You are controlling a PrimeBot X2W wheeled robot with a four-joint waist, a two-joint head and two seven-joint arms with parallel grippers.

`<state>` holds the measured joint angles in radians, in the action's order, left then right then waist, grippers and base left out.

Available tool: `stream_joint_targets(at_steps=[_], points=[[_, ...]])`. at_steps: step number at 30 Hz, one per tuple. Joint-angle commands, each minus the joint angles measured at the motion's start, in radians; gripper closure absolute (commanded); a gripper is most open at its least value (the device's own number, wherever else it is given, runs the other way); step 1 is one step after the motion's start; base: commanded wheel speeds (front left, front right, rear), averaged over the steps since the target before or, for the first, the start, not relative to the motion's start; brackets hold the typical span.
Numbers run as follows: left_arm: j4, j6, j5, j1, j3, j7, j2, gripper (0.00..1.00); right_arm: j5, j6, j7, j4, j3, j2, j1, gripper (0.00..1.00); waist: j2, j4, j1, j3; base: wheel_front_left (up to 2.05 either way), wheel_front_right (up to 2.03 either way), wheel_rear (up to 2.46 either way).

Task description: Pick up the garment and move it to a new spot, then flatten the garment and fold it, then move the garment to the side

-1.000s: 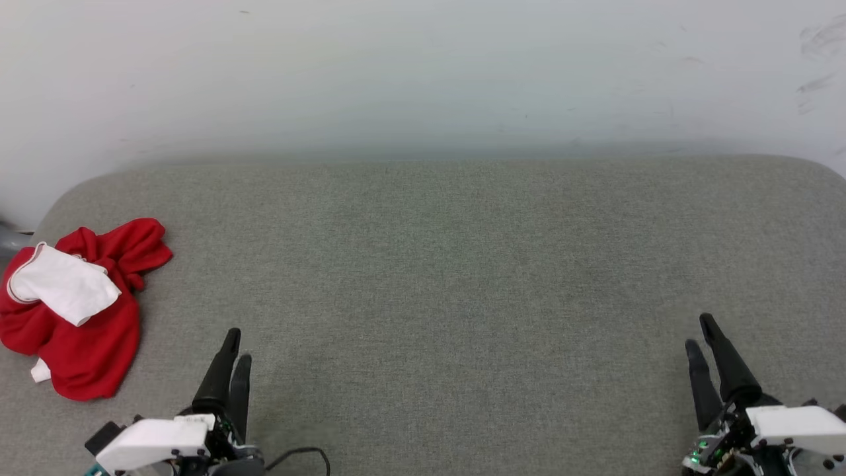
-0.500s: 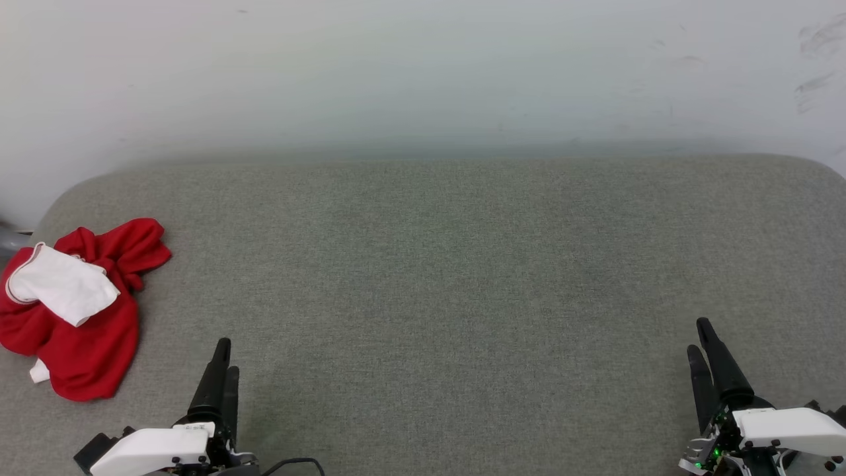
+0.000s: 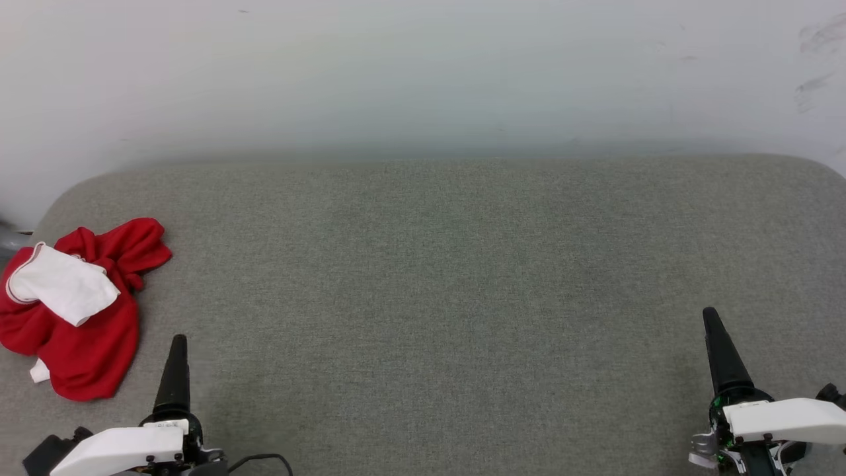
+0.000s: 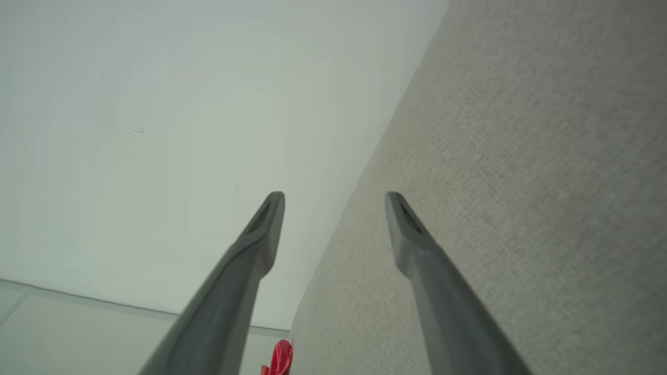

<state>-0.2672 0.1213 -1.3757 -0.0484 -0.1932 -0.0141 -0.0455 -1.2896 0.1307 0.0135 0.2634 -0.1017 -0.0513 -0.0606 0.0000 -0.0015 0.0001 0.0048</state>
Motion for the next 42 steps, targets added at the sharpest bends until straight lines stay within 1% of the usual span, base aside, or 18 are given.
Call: stream_joint_targets(at_steps=[1,10,17,22,26,29,30,34,39,42], points=[[0.029,-0.003,0.042,-0.01,-0.018,-0.013,-0.003,0.0,0.062,0.0,0.013,-0.032,0.001,0.0,-0.022,0.0,0.0,0.0,-0.0001,0.0,0.0,0.0,0.0],[0.134,-0.002,0.19,-0.001,-0.044,-0.046,-0.004,0.0,0.317,0.0,0.046,-0.129,0.012,0.0,-0.021,0.0,0.0,0.0,-0.0001,0.001,0.0,0.0,0.0],[0.227,-0.012,0.349,0.019,-0.009,-0.07,-0.004,0.0,0.503,0.0,0.07,-0.187,0.036,0.0,-0.022,0.0,0.0,-0.001,-0.0001,0.004,0.0,0.0,0.0],[0.287,-0.04,0.471,0.036,0.042,-0.086,-0.004,0.0,0.613,0.0,0.087,-0.211,0.049,0.0,-0.021,0.0,0.0,-0.003,-0.0001,0.006,0.0,0.0,0.0],[0.323,-0.051,0.572,0.046,0.087,-0.098,-0.004,0.0,0.693,0.0,0.098,-0.221,0.057,0.0,-0.017,0.0,0.0,-0.005,-0.0001,0.007,0.0,0.0,0.0],[0.34,-0.063,0.652,0.053,0.123,-0.107,-0.004,0.0,0.763,0.0,0.107,-0.219,0.064,0.0,-0.011,0.0,0.0,-0.006,-0.0001,0.008,0.0,0.0,0.0],[0.34,-0.063,0.652,0.053,0.123,-0.107,-0.004,0.0,0.763,0.0,0.107,-0.219,0.064,0.0,-0.011,0.0,0.0,-0.006,-0.0001,0.008,0.0,0.0,0.0],[0.352,-0.08,0.752,0.057,0.171,-0.118,-0.005,0.0,0.841,0.0,0.119,-0.2,0.068,0.001,-0.006,0.0,0.0,-0.007,-0.0001,0.01,0.0,0.0,0.0],[0.358,-0.118,0.868,0.066,0.213,-0.132,-0.005,0.0,0.93,0.0,0.132,-0.207,0.076,0.001,-0.014,0.0,0.0,-0.01,-0.0001,0.012,0.0,0.0,0.0],[0.363,-0.143,0.916,0.07,0.231,-0.14,-0.005,0.0,0.977,0.0,0.14,-0.214,0.078,0.001,-0.016,0.0,0.0,-0.011,-0.0001,0.013,0.0,0.0,0.0]])
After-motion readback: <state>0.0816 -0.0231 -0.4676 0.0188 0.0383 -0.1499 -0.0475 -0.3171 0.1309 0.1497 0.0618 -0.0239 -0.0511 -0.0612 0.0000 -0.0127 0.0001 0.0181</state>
